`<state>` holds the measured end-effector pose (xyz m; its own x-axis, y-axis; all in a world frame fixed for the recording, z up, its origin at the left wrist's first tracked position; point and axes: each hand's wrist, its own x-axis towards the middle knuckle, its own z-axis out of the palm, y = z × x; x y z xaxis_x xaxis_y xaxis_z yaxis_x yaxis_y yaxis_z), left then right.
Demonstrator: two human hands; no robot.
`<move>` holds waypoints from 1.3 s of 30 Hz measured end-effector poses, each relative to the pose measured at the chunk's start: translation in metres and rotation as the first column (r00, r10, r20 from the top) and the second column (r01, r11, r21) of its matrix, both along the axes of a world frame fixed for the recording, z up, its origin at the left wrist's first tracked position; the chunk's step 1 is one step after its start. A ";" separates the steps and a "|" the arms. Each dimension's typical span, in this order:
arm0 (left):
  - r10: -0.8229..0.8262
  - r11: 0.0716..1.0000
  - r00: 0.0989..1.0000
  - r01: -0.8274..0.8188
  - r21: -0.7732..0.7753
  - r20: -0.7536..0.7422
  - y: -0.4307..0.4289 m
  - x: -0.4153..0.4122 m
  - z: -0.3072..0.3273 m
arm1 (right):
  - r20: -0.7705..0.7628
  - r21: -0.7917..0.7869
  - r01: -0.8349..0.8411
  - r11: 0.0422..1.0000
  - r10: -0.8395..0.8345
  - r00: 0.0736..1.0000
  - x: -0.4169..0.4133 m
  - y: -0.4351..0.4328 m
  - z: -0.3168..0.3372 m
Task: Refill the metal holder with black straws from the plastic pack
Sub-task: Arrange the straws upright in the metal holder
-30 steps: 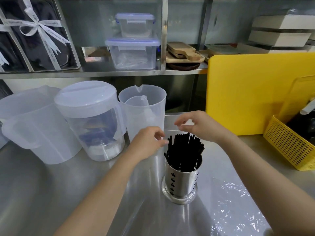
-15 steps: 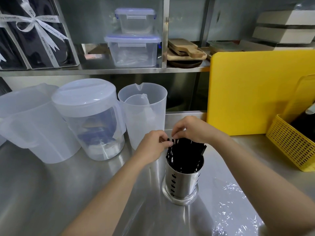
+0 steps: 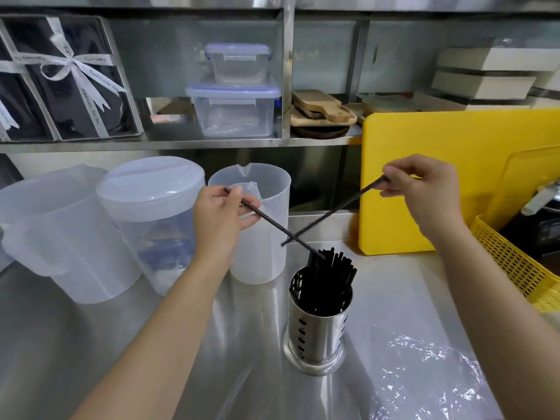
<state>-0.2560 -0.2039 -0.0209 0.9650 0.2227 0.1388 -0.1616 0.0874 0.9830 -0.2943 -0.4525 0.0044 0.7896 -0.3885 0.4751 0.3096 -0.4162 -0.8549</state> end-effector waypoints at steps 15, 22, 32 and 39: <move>-0.411 0.782 0.904 0.286 -0.554 -0.114 -0.018 -0.010 -0.001 | -0.074 0.595 0.068 0.801 -0.029 0.997 -0.028 0.037 -0.055; -0.316 0.898 0.939 0.249 -0.364 -0.138 -0.019 -0.016 -0.007 | -0.086 0.566 0.000 0.824 0.059 0.995 -0.029 0.035 -0.068; -0.282 0.959 0.954 0.277 -0.060 -0.103 -0.021 -0.022 0.000 | -0.341 0.051 -0.205 0.977 0.210 0.916 -0.030 0.024 -0.079; -0.375 0.910 0.923 0.349 0.222 0.087 -0.038 -0.039 0.027 | -0.316 -0.095 -0.424 0.901 0.377 0.871 -0.030 0.049 -0.039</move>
